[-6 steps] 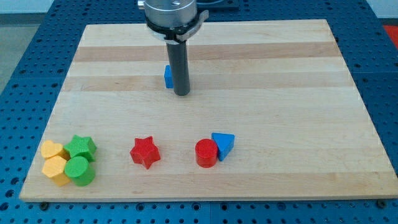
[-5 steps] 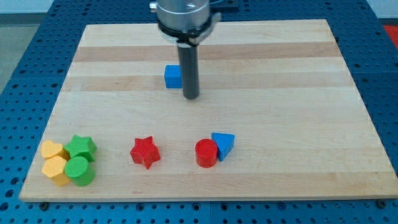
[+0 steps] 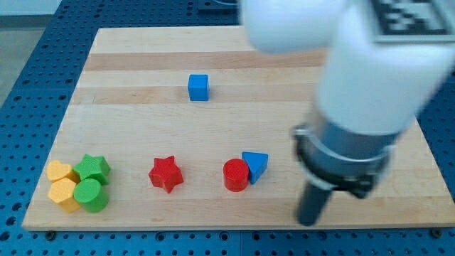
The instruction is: Keep blue triangle on right side of blue cube
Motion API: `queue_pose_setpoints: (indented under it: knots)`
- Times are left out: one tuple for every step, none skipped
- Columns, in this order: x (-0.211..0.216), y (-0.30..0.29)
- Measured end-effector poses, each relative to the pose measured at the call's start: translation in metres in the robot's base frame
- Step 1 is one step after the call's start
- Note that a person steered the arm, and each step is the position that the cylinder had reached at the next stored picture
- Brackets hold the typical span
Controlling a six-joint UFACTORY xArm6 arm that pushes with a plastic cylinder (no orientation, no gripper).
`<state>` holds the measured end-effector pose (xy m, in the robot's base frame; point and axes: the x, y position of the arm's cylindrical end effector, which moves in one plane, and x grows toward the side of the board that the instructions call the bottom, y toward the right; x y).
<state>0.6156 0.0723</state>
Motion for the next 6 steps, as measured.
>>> queue_pose_setpoints:
  knots:
    - [-0.038,-0.025]
    - [-0.093,-0.039]
    - [-0.131,-0.046]
    - [-0.117,-0.046]
    - [-0.090,-0.047]
    - [-0.081,-0.064]
